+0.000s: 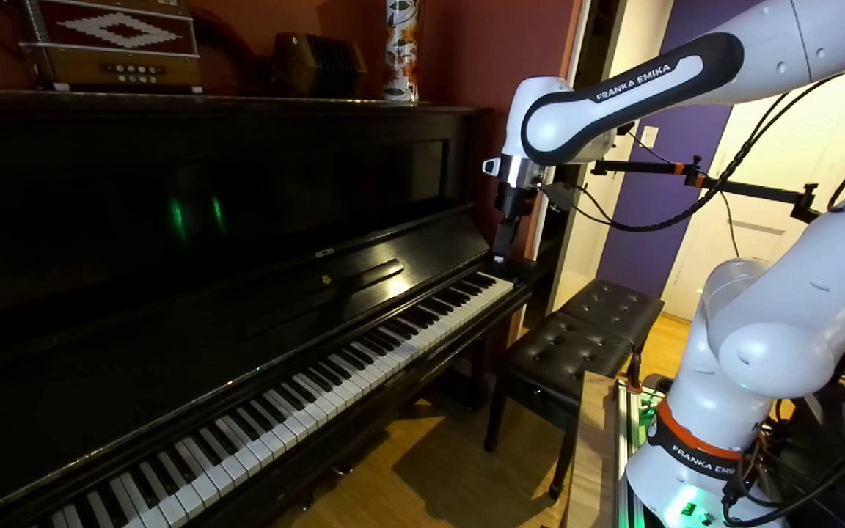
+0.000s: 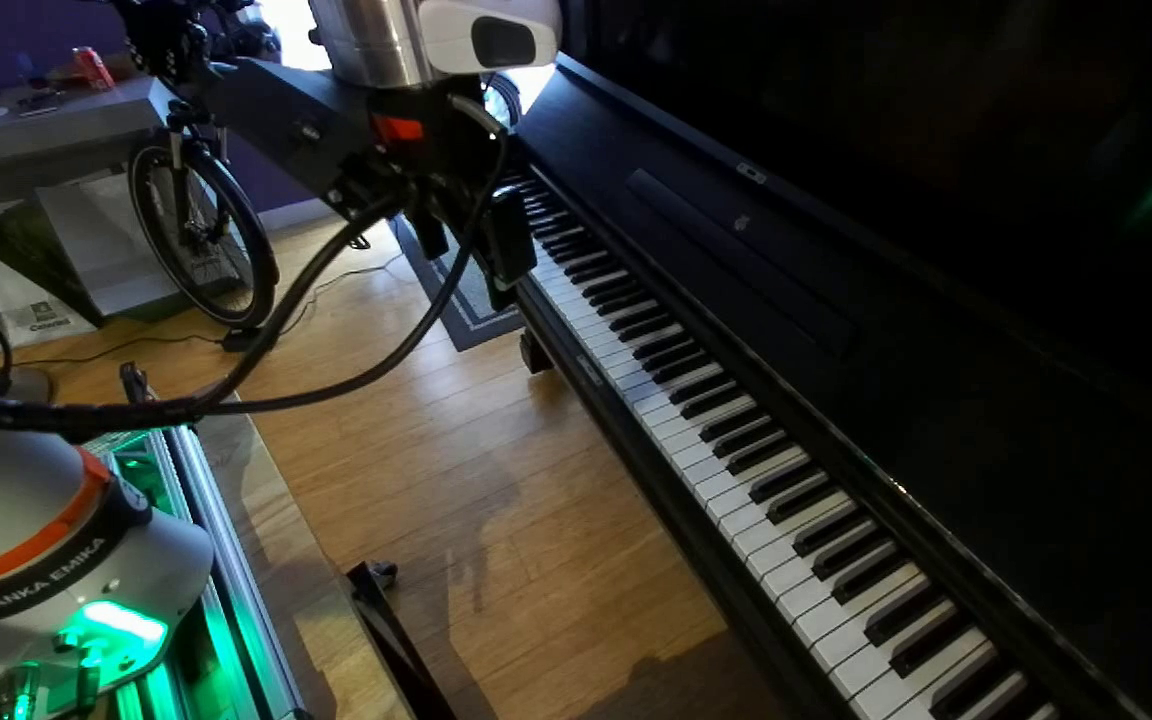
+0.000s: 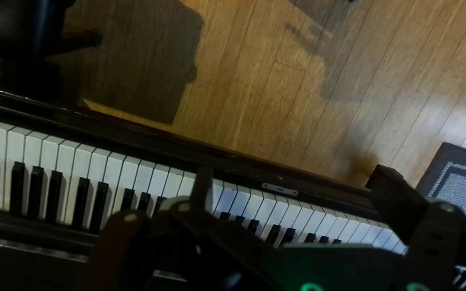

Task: Press the black middle key on the keyboard

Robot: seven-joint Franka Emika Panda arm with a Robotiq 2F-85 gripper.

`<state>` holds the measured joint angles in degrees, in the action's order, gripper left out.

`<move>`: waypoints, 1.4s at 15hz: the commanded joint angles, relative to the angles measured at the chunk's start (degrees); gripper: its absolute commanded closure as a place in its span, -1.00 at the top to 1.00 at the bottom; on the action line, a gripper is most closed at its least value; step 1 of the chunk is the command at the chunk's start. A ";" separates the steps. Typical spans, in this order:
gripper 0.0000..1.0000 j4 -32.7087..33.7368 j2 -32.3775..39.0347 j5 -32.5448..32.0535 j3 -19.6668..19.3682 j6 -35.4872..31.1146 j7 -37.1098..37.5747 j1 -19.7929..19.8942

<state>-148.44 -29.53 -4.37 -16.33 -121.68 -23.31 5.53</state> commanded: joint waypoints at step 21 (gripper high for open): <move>-1.00 23.43 45.75 3.33 13.13 -22.72 36.04 -6.88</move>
<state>-127.56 11.60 2.25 -2.86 -142.12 8.74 -0.45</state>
